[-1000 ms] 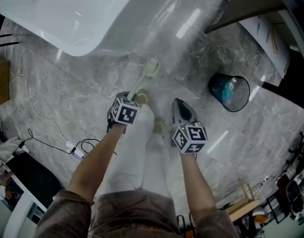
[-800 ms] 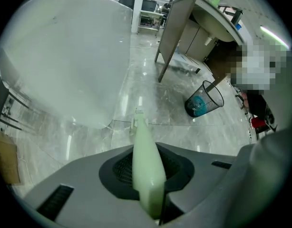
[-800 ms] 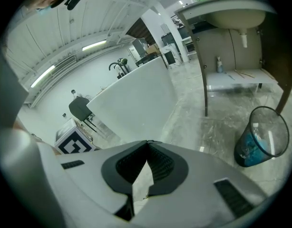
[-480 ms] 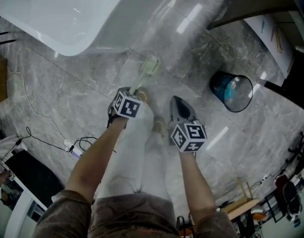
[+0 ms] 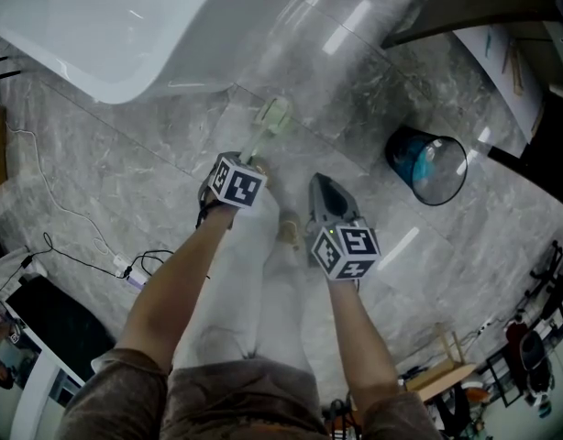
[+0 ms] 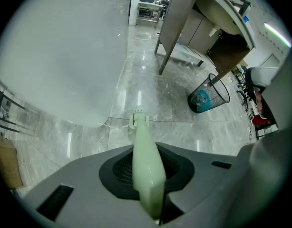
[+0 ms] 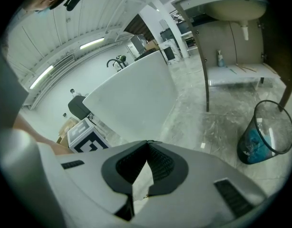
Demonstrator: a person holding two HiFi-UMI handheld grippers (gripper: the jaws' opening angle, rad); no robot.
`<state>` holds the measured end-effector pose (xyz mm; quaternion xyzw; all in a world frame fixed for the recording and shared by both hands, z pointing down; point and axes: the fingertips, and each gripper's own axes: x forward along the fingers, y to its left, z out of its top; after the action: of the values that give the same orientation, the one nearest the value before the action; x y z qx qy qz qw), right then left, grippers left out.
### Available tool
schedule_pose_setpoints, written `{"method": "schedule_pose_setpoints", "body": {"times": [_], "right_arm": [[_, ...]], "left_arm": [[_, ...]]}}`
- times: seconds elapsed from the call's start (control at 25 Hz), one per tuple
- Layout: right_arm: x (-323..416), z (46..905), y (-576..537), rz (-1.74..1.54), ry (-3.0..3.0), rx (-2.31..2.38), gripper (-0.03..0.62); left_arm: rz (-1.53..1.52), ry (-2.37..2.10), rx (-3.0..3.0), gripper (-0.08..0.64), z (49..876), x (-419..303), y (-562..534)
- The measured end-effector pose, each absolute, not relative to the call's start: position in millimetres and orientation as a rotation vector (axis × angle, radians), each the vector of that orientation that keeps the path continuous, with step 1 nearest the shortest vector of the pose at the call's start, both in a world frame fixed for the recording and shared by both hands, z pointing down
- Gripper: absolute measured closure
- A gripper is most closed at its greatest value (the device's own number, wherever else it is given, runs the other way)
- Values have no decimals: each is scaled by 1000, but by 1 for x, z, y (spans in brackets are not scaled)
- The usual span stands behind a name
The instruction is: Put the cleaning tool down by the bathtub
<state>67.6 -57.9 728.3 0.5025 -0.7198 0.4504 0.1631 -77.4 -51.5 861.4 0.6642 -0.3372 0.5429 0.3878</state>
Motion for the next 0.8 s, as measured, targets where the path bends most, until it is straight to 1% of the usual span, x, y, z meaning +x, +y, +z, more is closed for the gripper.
{"method": "schedule_pose_setpoints", "body": {"times": [0.8], "right_arm": [[74,744,-61,1334,-2014,1453,592]], "left_arm": [[1447,-819,1659,488,889,-74,-55]]}}
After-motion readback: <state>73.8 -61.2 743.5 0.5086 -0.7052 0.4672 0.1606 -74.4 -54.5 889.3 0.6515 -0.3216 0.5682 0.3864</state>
